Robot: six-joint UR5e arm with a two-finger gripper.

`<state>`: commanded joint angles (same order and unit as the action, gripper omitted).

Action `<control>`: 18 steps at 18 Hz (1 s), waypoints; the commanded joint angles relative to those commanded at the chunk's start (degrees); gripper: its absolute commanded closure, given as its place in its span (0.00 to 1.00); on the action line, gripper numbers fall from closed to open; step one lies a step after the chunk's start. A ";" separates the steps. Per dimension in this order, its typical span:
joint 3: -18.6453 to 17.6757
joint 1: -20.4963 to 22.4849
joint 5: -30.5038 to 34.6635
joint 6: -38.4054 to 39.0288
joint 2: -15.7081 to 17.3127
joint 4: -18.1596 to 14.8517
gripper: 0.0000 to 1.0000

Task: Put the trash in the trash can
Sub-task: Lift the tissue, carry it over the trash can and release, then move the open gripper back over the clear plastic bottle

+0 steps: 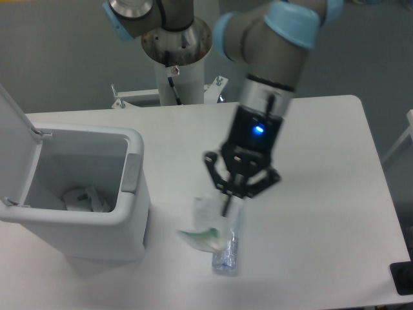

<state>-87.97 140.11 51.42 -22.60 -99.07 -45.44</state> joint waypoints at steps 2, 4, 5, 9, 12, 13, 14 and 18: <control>-1.40 -2.72 0.09 1.32 2.11 0.00 1.00; -3.77 -5.10 0.26 1.06 3.35 0.17 1.00; -4.92 -6.15 0.26 1.15 4.05 0.18 1.00; -10.02 -7.92 0.18 -0.25 7.22 0.53 0.64; -11.43 -8.01 0.18 -4.47 7.31 0.53 0.00; -11.26 -8.01 0.17 -4.47 7.22 0.53 0.00; -11.17 -8.01 0.17 -4.56 6.96 0.53 0.00; -10.55 -4.51 0.09 -4.74 6.69 0.53 0.00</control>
<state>-98.53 135.60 51.50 -27.33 -92.37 -44.91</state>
